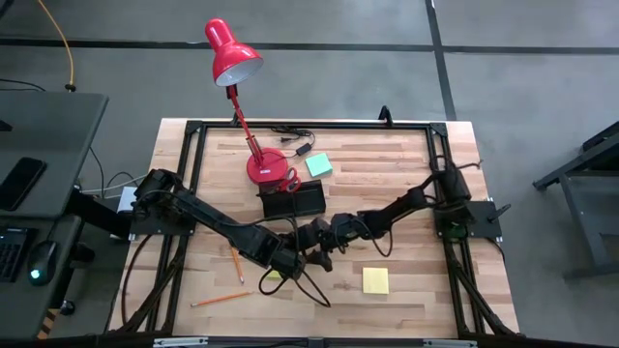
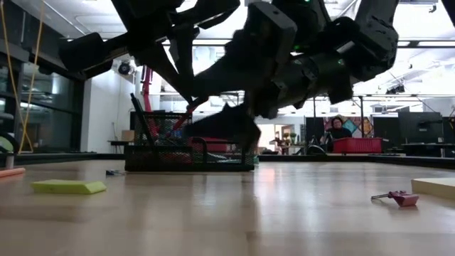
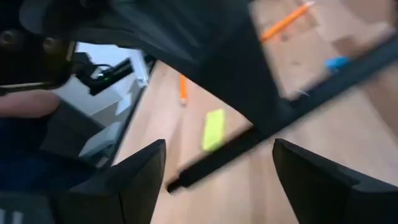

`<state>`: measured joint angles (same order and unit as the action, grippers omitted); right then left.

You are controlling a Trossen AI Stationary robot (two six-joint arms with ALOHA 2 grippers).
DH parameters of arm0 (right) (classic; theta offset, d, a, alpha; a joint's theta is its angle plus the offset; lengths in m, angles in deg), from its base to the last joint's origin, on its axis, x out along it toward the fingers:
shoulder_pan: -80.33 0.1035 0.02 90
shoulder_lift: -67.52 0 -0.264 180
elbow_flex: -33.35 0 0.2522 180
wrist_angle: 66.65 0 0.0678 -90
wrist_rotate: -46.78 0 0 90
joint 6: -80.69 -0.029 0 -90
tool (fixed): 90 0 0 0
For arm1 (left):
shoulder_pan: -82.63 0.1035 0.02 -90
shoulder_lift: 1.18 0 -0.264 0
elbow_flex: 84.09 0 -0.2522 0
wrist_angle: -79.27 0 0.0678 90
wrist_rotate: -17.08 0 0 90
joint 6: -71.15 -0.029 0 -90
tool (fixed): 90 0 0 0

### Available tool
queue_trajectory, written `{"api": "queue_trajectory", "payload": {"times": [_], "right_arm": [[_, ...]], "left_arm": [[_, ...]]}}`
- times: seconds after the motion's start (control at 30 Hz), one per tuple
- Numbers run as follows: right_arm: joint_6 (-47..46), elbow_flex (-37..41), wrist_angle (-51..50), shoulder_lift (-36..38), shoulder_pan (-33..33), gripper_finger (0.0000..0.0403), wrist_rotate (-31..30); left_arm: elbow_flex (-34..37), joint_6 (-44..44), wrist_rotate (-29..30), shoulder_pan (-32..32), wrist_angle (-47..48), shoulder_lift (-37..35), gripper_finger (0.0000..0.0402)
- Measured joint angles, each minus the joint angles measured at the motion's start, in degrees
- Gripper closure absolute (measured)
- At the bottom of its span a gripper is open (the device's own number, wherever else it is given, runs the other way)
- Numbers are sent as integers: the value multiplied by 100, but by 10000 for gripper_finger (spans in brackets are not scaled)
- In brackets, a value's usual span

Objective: Pick and place office supplies into organizer
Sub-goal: Put the black pen in the desk organizer

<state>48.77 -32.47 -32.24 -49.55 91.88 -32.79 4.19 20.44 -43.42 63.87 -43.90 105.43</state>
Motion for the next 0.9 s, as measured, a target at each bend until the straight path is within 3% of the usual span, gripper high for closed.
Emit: {"api": "queue_trajectory", "payload": {"times": [0.23, 0.5, 0.73, 0.9], "right_arm": [[221, -266, -331, -87, 0, 192, 276], [268, -257, -333, -77, 8, 241, 228], [456, -225, -592, -94, 1, 381, 219], [493, -257, -609, -51, 11, 394, -35]], "left_arm": [[0, 88, -52, 0, 95, 0, 401], [0, 161, -183, -42, 35, 0, 401], [-12, 196, -255, -131, 2, -15, 401], [2, 302, -337, -122, 88, 9, 401]]}}
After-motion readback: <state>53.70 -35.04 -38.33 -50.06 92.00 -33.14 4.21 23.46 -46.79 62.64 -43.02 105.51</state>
